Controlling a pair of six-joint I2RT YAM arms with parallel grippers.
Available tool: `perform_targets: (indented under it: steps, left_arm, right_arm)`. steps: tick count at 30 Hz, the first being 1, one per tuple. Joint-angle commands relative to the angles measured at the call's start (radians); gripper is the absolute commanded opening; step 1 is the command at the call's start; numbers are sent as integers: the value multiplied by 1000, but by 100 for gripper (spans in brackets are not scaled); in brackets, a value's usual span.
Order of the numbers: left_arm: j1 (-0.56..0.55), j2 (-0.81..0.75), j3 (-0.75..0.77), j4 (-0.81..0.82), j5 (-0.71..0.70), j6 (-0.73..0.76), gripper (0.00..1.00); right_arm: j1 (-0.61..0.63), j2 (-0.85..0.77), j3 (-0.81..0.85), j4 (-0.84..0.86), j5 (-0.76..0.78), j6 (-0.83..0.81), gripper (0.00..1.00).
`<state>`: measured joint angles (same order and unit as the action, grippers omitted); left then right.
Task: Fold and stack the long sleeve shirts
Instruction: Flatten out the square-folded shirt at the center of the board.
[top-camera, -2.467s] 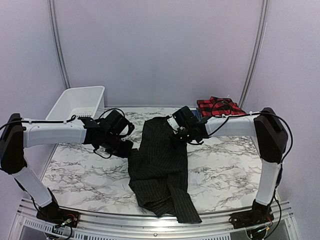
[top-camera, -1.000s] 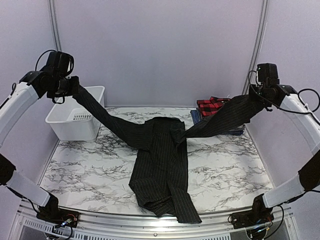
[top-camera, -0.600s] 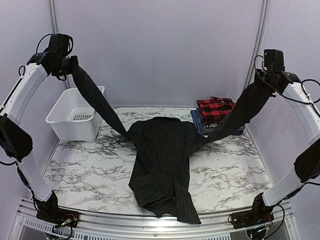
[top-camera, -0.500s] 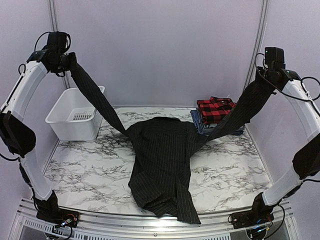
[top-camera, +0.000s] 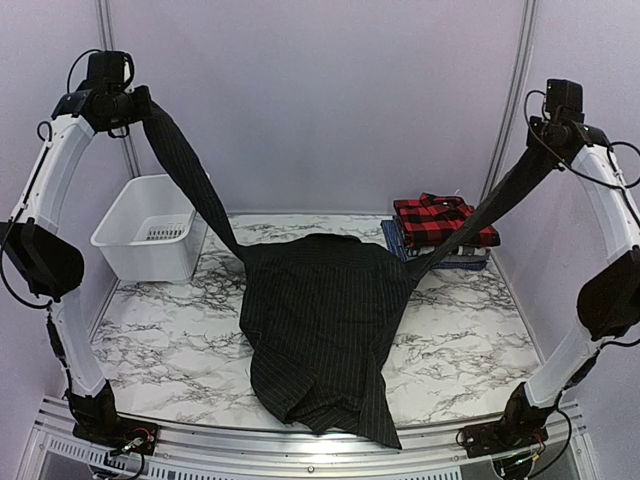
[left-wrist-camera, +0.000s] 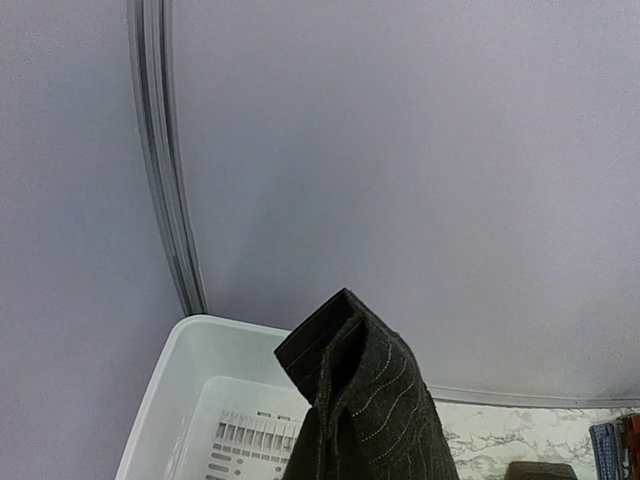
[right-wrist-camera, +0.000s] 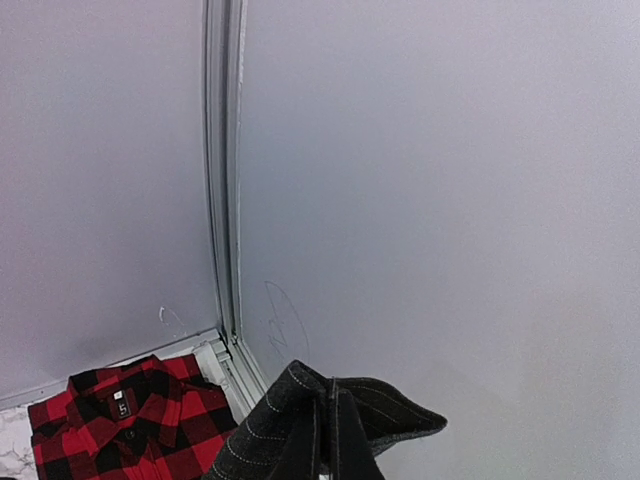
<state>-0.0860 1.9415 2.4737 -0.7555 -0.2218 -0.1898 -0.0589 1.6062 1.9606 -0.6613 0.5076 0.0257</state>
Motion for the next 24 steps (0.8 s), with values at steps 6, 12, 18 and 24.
perform_targets:
  steps: [6,12,18,24]
  left_arm:
    - [46,31,33,90,92,0,0]
    - [45,36,3,114,294,-48,0]
    - [-121,-40,-265,126,362,-14,0]
    - [-249,-159,-656,222,343,-79,0]
  right_arm:
    - [-7,63,168,-7,-9,-24,0]
    - [-6,45,133,0,-177,-13,0]
    - [115,-86,-177,74,-273,9,0]
    - [316,-276,-582,157,-290,129,0]
